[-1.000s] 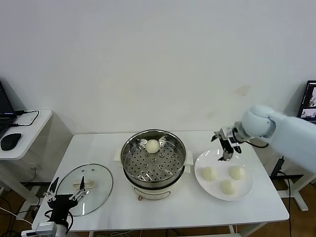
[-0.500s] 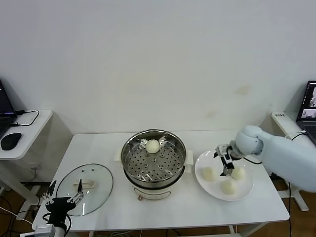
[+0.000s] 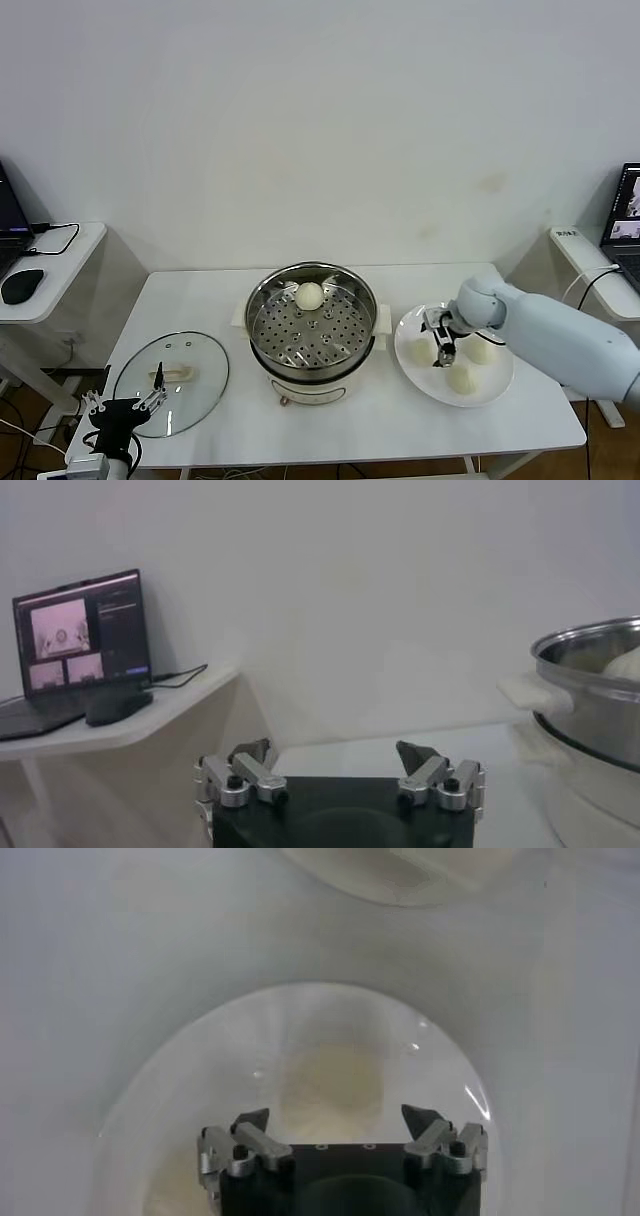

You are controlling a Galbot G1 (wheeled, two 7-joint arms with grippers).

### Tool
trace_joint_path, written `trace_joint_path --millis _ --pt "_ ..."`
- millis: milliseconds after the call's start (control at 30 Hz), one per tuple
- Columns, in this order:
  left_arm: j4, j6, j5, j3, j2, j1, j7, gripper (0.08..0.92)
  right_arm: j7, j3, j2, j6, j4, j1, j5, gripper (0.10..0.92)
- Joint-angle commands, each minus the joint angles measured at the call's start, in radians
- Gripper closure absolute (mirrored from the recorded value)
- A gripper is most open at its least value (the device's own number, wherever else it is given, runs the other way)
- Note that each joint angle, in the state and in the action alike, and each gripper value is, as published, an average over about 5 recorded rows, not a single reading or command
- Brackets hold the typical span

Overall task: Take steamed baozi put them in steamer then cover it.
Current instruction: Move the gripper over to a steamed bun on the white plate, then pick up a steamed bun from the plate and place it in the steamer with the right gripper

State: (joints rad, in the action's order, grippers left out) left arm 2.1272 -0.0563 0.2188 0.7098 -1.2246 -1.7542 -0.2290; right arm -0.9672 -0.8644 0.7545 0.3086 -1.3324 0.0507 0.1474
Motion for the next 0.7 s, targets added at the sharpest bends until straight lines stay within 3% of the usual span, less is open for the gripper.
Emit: trace_joint_path --millis 33,333,533,700 --pt "-0.002 0.000 0.001 -0.001 0.000 0.001 0.000 0.177 0.005 0.018 0.028 0.004 0.029 0.029 0.020 0.311" --pt "-0.003 0.000 0.001 -0.006 -0.002 0.004 0.000 0.177 -0.002 0.033 0.017 0.003 0.021 0.021 0.019 0.430" --pt "0.005 -0.001 0.001 -0.005 0.000 0.005 0.000 0.177 -0.025 0.021 -0.037 0.016 -0.039 -0.070 -0.032 0.448" --pt "0.013 -0.006 0.001 -0.005 0.007 0.005 0.003 0.177 -0.052 -0.012 -0.112 0.050 -0.115 -0.246 -0.156 0.448"
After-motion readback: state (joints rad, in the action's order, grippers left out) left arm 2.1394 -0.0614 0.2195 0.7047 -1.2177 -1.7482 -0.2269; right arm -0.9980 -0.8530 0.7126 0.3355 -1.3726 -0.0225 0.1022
